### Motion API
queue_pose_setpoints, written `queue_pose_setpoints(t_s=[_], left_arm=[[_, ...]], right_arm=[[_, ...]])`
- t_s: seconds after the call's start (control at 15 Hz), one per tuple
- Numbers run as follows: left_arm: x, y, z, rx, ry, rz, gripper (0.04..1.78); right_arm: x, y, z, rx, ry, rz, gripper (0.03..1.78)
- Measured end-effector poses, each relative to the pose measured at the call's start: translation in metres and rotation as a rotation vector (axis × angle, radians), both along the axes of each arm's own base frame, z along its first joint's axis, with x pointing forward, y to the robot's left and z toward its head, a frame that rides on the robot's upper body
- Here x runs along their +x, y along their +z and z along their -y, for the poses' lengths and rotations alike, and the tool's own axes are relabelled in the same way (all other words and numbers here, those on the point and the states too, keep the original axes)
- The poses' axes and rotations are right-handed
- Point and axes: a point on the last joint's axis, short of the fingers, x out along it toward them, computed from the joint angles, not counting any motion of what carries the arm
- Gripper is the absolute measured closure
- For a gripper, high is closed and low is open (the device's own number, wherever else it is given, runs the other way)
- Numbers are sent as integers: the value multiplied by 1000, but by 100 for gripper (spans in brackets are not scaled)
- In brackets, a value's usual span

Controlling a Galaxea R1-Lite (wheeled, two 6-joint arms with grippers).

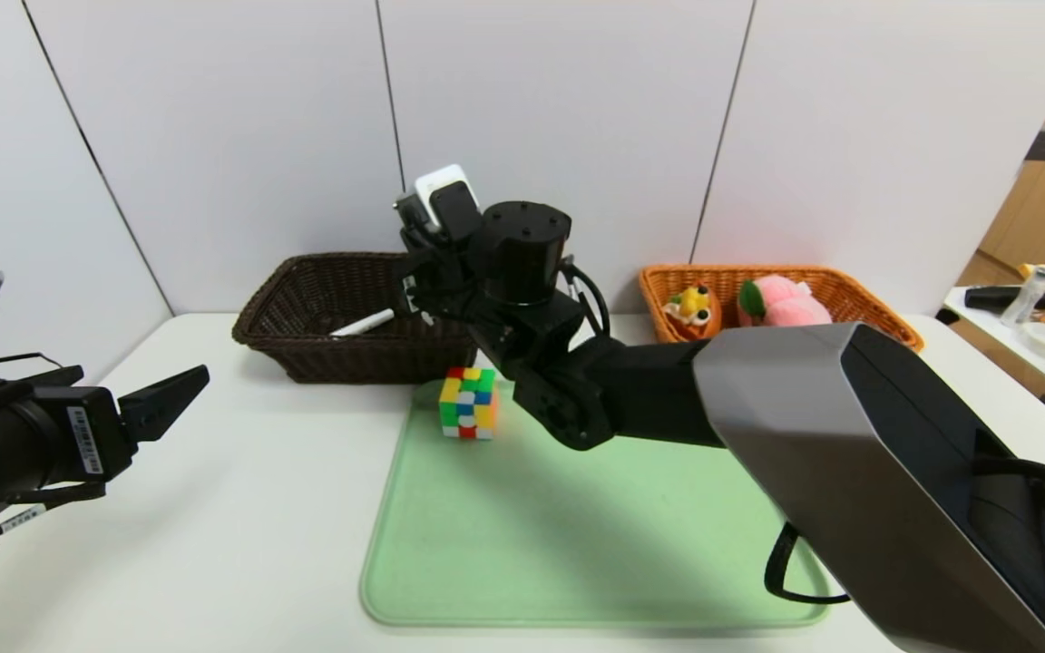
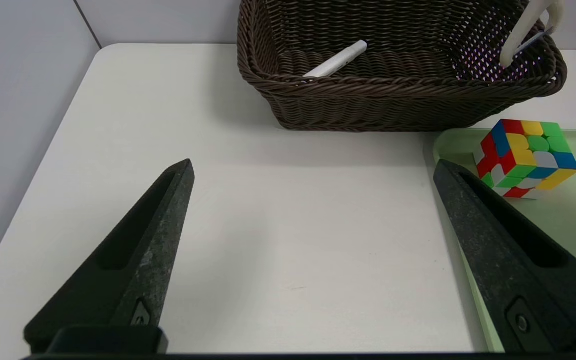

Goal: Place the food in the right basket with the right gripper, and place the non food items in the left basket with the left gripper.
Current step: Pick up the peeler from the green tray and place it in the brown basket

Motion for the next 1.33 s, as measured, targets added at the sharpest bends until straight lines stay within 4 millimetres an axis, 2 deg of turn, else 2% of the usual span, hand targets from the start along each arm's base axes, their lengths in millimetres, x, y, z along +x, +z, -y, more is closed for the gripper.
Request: queue_pose_setpoints(t_s=[0.47, 0.6, 0.8, 1.07, 1.2, 1.33], left_arm=[[3, -2, 1, -1, 1, -11, 13], [4, -2, 1, 0, 2, -13, 13], [4, -2, 1, 0, 1, -14, 13], [4, -1, 1, -3, 2, -2, 13], [4, -1, 1, -3, 2, -1, 13], [6, 0, 1, -5, 2, 9, 13]], right_arm=[[4, -7, 0, -27, -10, 4, 151], [6, -9, 1, -32, -15, 10, 116], [7, -12, 0, -38, -12, 7, 82], [9, -6, 6, -30, -23, 14, 53], [14, 8, 19, -20, -49, 37, 44], [22, 30, 43, -19, -108, 81, 36]])
